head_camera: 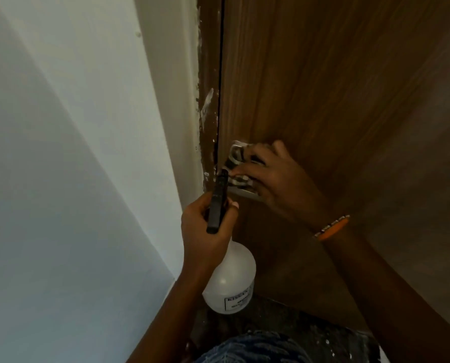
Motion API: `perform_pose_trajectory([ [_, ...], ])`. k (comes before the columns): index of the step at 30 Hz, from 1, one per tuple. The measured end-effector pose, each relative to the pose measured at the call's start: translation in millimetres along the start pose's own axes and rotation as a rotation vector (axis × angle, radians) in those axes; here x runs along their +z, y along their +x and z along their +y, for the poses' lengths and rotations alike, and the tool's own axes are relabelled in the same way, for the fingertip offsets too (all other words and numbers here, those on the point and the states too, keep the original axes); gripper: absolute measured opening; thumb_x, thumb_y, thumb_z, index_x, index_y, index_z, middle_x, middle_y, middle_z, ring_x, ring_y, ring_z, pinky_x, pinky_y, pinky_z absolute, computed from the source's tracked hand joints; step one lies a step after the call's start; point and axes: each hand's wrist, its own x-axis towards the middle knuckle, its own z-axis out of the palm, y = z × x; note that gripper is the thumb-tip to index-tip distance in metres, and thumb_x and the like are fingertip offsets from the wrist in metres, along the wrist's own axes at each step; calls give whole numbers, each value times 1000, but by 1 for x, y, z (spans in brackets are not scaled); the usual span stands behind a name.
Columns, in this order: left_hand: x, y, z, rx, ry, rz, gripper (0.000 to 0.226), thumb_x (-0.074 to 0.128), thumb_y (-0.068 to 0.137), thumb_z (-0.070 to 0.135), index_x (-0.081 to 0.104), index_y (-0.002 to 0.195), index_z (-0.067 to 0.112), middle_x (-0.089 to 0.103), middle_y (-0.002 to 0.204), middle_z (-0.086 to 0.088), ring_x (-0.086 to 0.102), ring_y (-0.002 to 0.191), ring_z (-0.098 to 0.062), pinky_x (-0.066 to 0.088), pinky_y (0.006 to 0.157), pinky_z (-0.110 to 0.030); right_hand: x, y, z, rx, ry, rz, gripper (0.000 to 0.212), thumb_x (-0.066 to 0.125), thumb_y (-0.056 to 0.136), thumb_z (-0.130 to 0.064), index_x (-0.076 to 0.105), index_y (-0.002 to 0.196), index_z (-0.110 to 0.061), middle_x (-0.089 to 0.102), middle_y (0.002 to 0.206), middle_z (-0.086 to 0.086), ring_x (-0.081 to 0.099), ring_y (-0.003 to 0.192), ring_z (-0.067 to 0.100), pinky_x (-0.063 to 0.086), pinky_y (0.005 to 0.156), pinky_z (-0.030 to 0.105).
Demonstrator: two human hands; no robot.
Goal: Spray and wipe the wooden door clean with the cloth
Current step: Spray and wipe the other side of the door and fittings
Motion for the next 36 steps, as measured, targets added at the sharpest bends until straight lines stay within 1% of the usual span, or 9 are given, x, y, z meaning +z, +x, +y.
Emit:
perform_pose_trajectory([
  [3,9,0,0,20,6,1,22,56,78,42,55,68,22,57,57,12,53,52,-5,44,53,-15,-6,-20,8,115,170,-99,34,60,84,-12,63,117,-17,55,114,5,36,97,15,31,74,29],
  [6,18,-2,0,35,6,-4,23,57,78,41,59,72,19,60,62,5,55,53,-8,45,53,-21,1,-25,-1,135,123,-118,35,55,81,-25,57,115,-19,55,109,2,41,92,19,38,70,33],
  [11,26,-7,-2,-7,7,44,19,57,76,44,59,75,25,62,62,18,58,57,-4,46,57,-13,16,-26,-10,155,115,-45,43,35,80,-35,58,110,-14,60,102,6,49,82,25,37,64,30],
  [16,28,-6,-3,-44,36,114,20,60,75,45,60,76,25,58,58,18,54,55,-6,44,56,-25,39,-40,-18,224,125,97,35,34,85,-26,60,104,-12,64,97,9,56,80,30,48,65,38],
  [20,32,-4,-1,-52,95,162,16,59,74,46,60,76,29,60,60,21,57,57,-4,46,58,-26,50,-40,-23,339,444,88,51,30,80,-34,63,105,-4,67,102,13,61,85,34,52,70,45],
  [22,34,-4,1,-55,123,175,14,58,74,46,59,75,31,60,60,22,57,57,-4,46,59,-26,52,-41,-22,360,545,77,54,31,79,-39,60,110,-4,66,107,12,62,96,31,50,78,40],
  [25,42,-16,5,-44,183,174,13,58,75,45,56,70,33,58,56,23,54,54,-2,44,56,-23,59,-49,-18,320,538,133,29,49,84,-25,47,113,-18,64,108,7,60,99,23,45,78,30],
  [32,53,-48,1,-140,220,237,21,57,71,50,56,67,29,55,52,19,53,52,-11,50,56,-38,78,-84,-5,390,627,178,31,65,78,6,54,106,-4,59,107,9,54,98,13,49,75,25],
  [36,52,-53,1,-143,250,233,19,54,70,52,55,66,33,54,52,18,53,53,-13,52,57,-41,76,-87,-3,342,616,189,34,64,78,8,54,107,-7,58,110,9,52,101,10,51,80,28],
])
